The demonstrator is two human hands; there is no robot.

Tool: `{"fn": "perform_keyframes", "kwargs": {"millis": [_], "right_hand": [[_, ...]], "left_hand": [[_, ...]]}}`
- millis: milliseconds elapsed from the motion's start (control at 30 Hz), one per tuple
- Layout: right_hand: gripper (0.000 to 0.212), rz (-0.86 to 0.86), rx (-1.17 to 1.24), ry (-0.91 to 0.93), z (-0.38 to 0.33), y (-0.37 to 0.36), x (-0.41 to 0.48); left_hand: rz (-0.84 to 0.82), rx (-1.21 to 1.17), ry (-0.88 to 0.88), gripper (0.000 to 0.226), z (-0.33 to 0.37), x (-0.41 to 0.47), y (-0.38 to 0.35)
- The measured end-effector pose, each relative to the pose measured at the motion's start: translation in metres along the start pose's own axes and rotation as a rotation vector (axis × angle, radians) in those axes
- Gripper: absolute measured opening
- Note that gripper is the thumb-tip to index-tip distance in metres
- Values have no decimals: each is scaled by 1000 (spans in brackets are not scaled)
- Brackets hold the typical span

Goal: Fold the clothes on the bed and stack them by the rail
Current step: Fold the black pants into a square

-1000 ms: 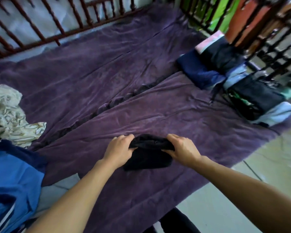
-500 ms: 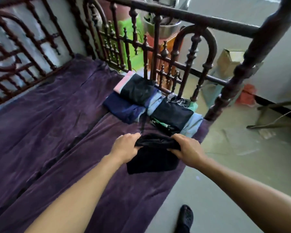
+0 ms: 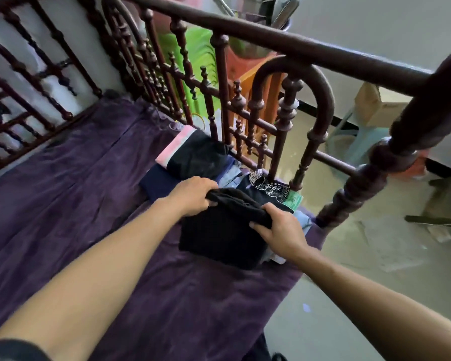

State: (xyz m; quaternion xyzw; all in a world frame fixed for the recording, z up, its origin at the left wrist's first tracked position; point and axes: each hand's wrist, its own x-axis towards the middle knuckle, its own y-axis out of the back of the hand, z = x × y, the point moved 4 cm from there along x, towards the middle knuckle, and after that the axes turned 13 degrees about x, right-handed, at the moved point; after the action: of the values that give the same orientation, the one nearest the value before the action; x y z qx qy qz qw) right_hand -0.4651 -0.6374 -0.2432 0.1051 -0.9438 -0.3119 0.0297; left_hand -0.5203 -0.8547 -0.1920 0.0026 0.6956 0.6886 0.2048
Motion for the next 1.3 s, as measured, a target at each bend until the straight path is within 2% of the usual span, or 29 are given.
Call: {"fn": "perform_keyframes", "kwargs": {"millis": [233,300,367,400,467,533,600,633,767,933,1100,1200,1300], "right_hand": [[24,9,107,-251,60,-17,123],[25,31,122,-320,89,-22,157],[41,21,52,-355,116,-22,180],[51,-8,-43,-345,127,-22,186],[60,-61,-333,-210,138,-25,187],[57,-22,-554,45,136,-34,181],[50,40,-602,261,133,-47,178],[50,12,-597,299,134,-55,179],[65,-264,-645,81,159,-89,194],[68,-417,-695,-29,180,-105,202],[64,-463,-712,-45,161,-81,187],[59,-441,-716,-11,141,-62,148],[49,-439,-657,79,118,-56,96]], "left_hand": [[-110,-12,-18,18,-37,151,-3],[-36,-3,57,37,-48,191,-19],[35,16,190,60,-59,213,-45],[64,17,240,62,-63,214,-62],[72,28,286,58,-65,203,-105],[26,47,307,56,-64,180,-151],[-39,71,315,59,-61,163,-189],[-60,86,324,60,-60,158,-205],[-44,170,355,62,-64,165,-236],[-106,204,376,60,-62,174,-243],[-157,122,402,52,-49,134,-211],[-191,46,469,33,-30,83,-188],[-242,-63,538,31,-4,22,-180]]}}
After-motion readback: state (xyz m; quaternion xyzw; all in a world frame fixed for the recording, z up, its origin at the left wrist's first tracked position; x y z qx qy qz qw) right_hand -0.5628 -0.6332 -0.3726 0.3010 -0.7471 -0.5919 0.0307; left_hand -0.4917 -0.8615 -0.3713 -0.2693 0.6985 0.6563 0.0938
